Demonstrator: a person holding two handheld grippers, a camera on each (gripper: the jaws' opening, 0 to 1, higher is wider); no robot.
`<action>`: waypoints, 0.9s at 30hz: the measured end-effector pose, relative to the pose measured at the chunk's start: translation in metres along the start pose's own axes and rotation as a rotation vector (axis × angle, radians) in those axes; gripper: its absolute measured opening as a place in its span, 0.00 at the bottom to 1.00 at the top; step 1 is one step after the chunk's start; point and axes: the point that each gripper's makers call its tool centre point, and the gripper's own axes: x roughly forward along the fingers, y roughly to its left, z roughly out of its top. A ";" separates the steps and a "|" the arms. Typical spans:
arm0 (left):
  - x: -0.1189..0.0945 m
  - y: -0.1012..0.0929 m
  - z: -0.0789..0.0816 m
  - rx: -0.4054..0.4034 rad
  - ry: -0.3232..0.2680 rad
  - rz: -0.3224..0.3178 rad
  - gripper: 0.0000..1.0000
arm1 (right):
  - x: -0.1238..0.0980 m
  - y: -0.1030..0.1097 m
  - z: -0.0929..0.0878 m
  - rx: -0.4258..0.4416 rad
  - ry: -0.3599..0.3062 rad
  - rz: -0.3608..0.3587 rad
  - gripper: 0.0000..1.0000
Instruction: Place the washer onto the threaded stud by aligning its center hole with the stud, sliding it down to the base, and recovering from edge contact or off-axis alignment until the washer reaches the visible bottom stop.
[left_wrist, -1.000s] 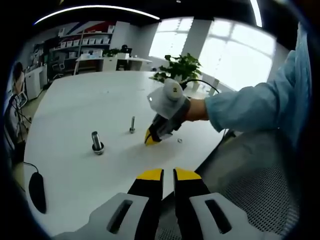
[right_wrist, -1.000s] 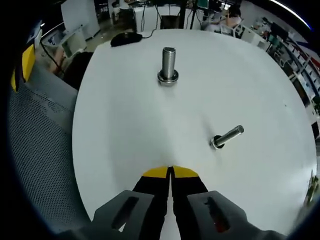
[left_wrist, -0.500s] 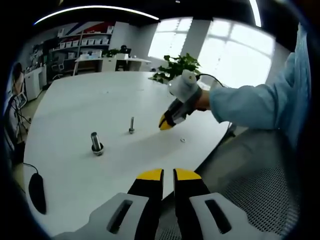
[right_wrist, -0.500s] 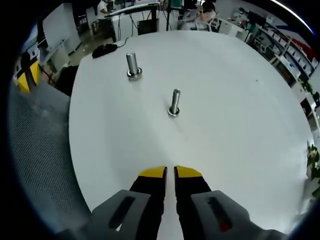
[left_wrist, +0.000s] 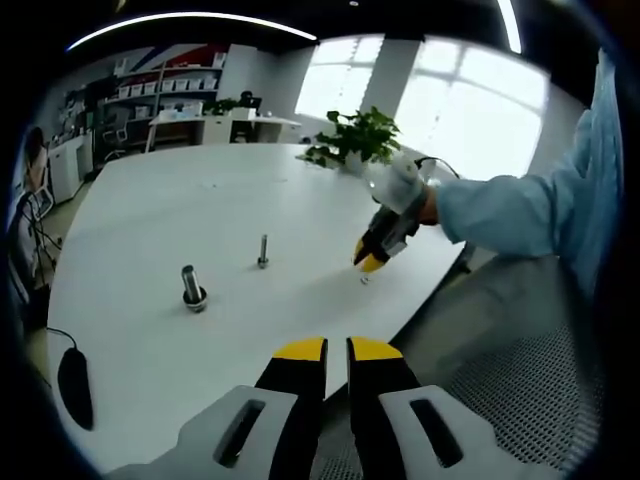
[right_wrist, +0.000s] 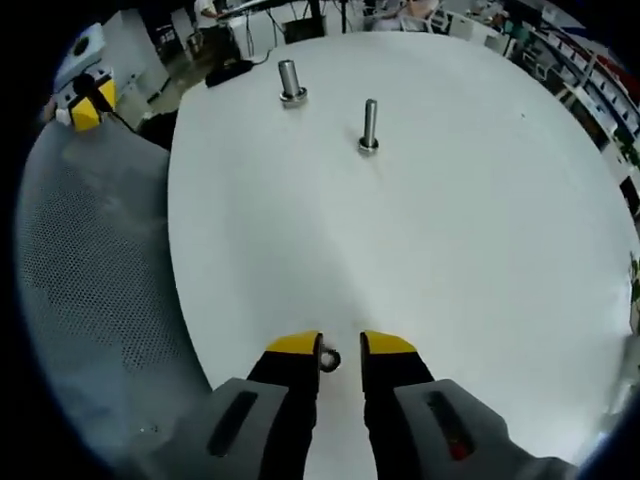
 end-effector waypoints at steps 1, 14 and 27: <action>0.000 0.000 0.000 0.001 -0.001 0.000 0.05 | 0.001 0.001 -0.004 -0.002 0.012 0.002 0.18; 0.000 0.000 0.000 0.003 0.002 0.004 0.05 | 0.007 -0.004 -0.013 -0.027 0.026 -0.044 0.15; 0.000 0.001 0.001 0.001 -0.003 0.008 0.05 | 0.007 -0.007 0.003 -0.086 0.014 -0.088 0.15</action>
